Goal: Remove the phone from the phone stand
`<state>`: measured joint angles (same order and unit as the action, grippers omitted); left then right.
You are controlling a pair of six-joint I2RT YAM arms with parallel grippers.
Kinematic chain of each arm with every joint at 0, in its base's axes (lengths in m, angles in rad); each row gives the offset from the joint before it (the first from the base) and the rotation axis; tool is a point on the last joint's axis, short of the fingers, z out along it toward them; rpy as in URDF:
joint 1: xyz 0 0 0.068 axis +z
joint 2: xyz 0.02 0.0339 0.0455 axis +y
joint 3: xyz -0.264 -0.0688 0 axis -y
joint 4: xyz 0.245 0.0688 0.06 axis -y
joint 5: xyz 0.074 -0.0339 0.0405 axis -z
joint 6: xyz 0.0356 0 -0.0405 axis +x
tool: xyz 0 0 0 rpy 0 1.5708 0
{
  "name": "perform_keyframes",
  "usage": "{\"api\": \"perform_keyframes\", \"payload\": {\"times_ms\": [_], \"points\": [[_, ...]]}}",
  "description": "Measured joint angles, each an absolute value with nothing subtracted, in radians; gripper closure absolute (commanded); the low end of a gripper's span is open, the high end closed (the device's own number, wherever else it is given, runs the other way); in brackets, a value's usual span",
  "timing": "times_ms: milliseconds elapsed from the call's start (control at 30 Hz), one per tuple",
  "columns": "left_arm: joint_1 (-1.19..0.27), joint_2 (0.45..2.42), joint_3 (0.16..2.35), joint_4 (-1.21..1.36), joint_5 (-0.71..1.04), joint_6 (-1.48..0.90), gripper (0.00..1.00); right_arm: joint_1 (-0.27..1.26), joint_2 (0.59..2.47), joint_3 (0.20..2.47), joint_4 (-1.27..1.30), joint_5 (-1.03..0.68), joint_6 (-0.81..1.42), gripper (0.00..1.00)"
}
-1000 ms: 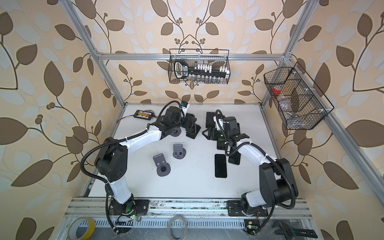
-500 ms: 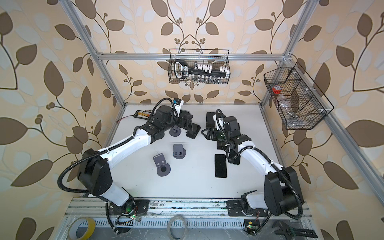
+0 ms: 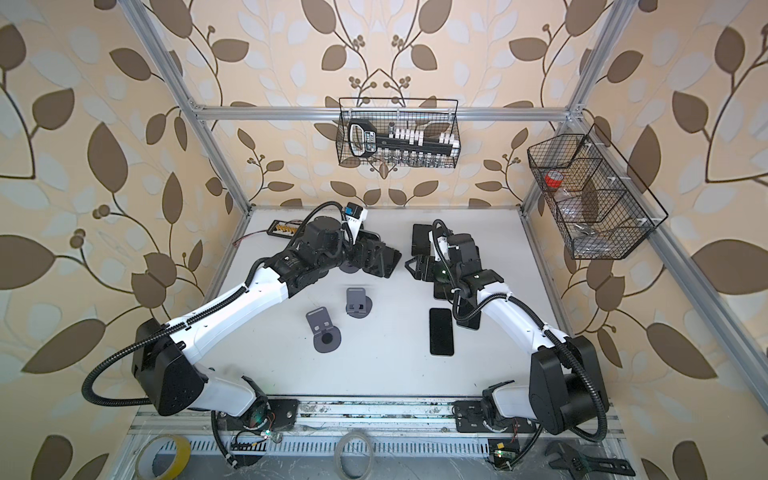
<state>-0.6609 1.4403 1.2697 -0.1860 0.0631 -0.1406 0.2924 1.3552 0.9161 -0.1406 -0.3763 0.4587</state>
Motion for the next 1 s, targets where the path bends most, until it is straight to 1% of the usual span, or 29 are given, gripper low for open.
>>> {"api": "perform_keyframes", "payload": {"times_ms": [200,533,667,1000], "points": [[-0.7,1.436,1.273,-0.244,0.051,-0.141,0.95,0.292,1.355,0.916,-0.143,-0.361,0.456,0.25],[-0.703,1.436,1.273,-0.262,0.044,-0.141,0.95,0.292,1.352,0.916,-0.15,-0.347,0.452,0.25],[-0.709,1.436,1.274,-0.263,0.043,-0.141,1.0,0.292,1.336,0.916,-0.155,-0.339,0.451,0.26],[-0.737,1.436,1.298,-0.283,0.022,-0.141,1.0,0.292,1.307,0.892,-0.152,-0.312,0.449,0.26]]}}
